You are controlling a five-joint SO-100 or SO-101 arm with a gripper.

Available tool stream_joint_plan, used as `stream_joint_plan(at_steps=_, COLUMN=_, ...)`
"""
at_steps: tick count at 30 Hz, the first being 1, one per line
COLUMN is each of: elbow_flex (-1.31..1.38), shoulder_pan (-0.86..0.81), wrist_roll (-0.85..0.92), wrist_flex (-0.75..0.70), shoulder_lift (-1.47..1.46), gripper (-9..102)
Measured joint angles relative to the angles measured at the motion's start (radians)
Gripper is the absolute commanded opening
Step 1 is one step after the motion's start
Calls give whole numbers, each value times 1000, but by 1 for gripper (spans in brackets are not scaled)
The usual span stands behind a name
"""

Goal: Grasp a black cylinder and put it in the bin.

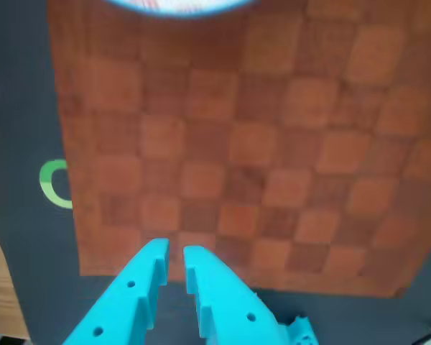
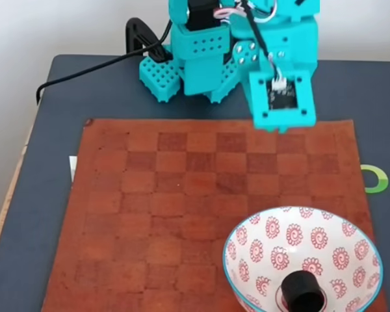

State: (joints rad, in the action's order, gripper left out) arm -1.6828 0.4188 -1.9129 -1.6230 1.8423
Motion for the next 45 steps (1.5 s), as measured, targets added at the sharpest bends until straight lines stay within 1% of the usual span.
stream_joint_plan(at_steps=3, elbow_flex=-98, shoulder_pan=18, wrist_roll=-43, wrist_flex=0, shoulder_lift=103, gripper=0)
stream_joint_plan(at_steps=6, elbow_flex=-206, shoulder_pan=40, wrist_roll=-58, wrist_flex=34, shoulder_lift=193, gripper=0)
stream_joint_plan(at_steps=15, elbow_flex=-514, shoulder_pan=25, wrist_roll=-61, wrist_flex=204, shoulder_lift=402, gripper=0)
stream_joint_plan(at_steps=23, elbow_flex=-764, shoulder_pan=34, wrist_roll=-92, wrist_flex=333, shoulder_lift=569, gripper=0)
stream_joint_plan(at_steps=28, elbow_flex=-893, shoulder_pan=3, wrist_roll=-95, wrist_flex=400, shoulder_lift=678, gripper=0)
stream_joint_plan(at_steps=30, elbow_flex=-928, shoulder_pan=9, wrist_roll=-95, wrist_flex=411, shoulder_lift=715, gripper=0)
stream_joint_plan(at_steps=38, elbow_flex=-1029, shoulder_pan=-72, wrist_roll=-95, wrist_flex=414, shoulder_lift=813, gripper=0)
stream_joint_plan(at_steps=45, elbow_flex=-1080, shoulder_pan=-92, wrist_roll=-95, wrist_flex=414, shoulder_lift=900, gripper=0)
